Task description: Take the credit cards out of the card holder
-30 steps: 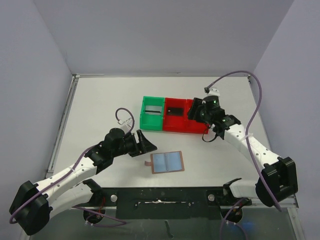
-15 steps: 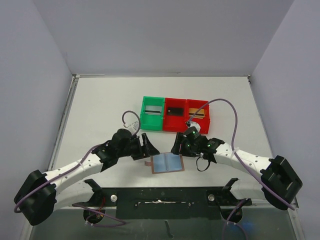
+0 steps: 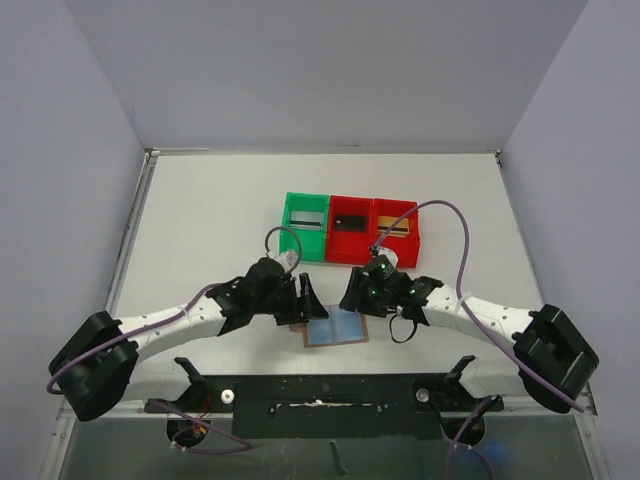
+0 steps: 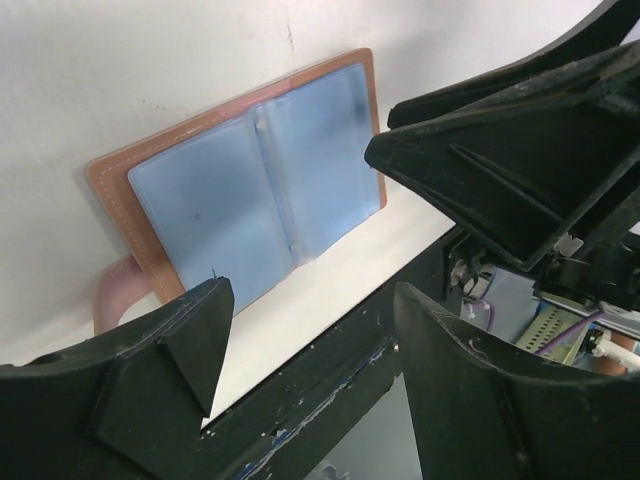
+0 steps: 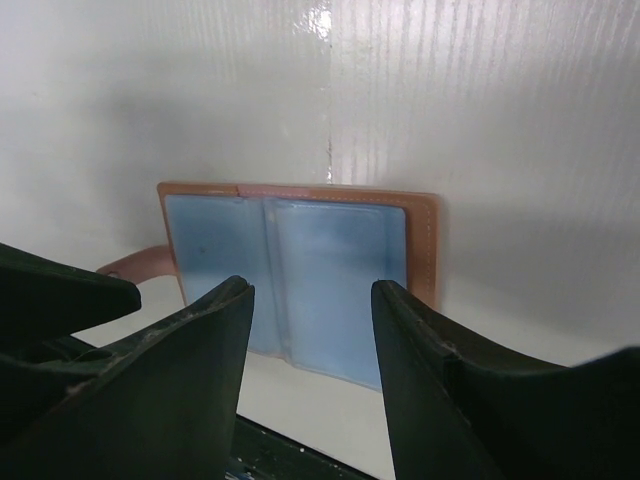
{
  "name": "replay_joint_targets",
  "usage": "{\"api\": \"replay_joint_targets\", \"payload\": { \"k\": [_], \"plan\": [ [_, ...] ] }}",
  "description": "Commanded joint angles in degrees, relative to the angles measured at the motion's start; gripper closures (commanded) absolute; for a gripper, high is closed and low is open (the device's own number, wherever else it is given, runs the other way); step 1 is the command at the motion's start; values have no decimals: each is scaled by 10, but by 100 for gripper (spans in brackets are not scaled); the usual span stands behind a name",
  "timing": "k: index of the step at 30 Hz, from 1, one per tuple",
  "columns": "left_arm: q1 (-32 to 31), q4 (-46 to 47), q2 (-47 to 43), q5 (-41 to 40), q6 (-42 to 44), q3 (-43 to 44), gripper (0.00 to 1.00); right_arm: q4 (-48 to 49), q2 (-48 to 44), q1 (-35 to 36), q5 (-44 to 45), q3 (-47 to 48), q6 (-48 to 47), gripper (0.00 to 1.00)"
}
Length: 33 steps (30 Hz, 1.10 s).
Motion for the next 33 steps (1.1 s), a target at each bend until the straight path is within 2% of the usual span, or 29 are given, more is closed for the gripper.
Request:
{"api": "replay_joint_targets", "payload": {
  "k": [1, 14, 21, 27, 33],
  "plan": [
    [-17, -14, 25, -26, 21, 46, 37, -25, 9, 13, 29, 11, 13, 49],
    [-30, -47, 63, -53, 36, 49, 37, -14, 33, 18, 12, -9, 17, 49],
    [-33, -10, 76, -44, 25, 20, 40, 8, 55, 17, -5, -19, 20, 53],
    [-39, 17, 104, -45, 12, 7, 51, 68, 57, 17, -39, -39, 38, 69],
    [-44, 31, 106, -55, 1, -6, 54, 158, 40, 14, -91, -61, 51, 94]
  ]
}}
